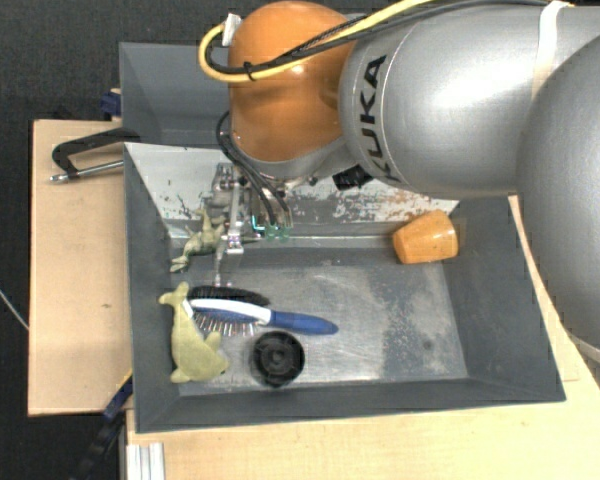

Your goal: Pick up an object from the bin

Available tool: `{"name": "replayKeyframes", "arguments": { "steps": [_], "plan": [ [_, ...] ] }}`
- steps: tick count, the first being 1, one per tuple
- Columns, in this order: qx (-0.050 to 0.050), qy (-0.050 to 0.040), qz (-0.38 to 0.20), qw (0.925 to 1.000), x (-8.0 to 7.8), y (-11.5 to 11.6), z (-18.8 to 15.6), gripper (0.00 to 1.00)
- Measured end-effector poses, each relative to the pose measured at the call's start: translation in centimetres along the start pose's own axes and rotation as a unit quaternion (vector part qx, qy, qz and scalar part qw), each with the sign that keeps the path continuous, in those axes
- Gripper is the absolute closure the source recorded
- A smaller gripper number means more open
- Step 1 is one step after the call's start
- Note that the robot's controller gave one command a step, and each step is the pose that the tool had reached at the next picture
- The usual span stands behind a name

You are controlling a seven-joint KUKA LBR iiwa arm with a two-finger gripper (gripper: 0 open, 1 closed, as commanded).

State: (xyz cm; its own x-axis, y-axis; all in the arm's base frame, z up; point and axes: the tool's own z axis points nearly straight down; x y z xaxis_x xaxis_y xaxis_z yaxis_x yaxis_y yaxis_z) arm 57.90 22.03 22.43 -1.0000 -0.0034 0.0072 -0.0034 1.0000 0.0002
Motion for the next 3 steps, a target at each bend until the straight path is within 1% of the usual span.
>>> {"name": "replayKeyframes", "arguments": {
  "steps": [1, 2, 3],
  "plan": [
    [0.001, -0.0030, -0.130, 0.9915, 1.4, -7.1, 12.7, 0.00],
    [0.000, -0.0041, -0.131, 0.9914, 1.3, -7.0, 12.5, 1.00],
    [-0.001, -0.0107, -0.143, 0.9897, 0.3, -5.8, 0.1, 1.00]
  ]
}}
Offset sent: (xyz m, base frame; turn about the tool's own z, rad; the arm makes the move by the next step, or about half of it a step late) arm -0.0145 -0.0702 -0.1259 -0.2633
